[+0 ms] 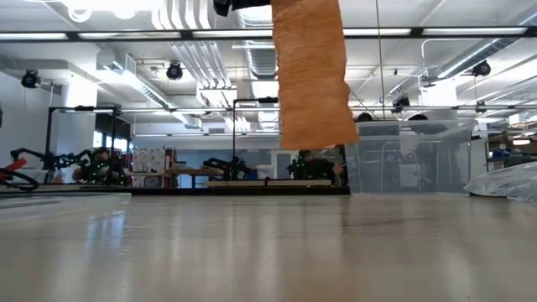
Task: Roll bandage
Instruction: Roll the orange bandage
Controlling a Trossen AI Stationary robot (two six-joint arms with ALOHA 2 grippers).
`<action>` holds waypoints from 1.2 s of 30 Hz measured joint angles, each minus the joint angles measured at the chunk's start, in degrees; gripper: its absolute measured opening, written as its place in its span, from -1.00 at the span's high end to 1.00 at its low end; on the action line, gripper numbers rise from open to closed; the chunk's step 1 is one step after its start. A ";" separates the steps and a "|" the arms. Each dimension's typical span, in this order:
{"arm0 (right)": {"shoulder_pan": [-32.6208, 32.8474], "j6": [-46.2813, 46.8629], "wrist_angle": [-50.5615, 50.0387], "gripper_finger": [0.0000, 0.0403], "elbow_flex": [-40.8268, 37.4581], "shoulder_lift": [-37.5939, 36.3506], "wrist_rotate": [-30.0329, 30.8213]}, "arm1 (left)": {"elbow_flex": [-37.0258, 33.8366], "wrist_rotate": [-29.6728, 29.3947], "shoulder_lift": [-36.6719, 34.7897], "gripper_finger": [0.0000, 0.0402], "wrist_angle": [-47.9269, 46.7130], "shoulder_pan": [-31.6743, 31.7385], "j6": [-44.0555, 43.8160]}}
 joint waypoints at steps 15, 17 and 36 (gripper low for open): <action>-0.07 -0.72 6.06 0.78 0.02 -0.26 -0.06 | -0.02 10.51 6.04 1.00 3.81 -0.02 -3.01; -0.27 -1.36 6.70 0.78 0.02 -0.54 0.62 | -0.02 10.53 7.18 1.00 3.09 -0.08 -3.86; -1.33 -1.50 -3.24 0.78 6.12 -2.35 7.05 | -0.26 4.48 4.80 1.00 -23.77 -5.15 -13.55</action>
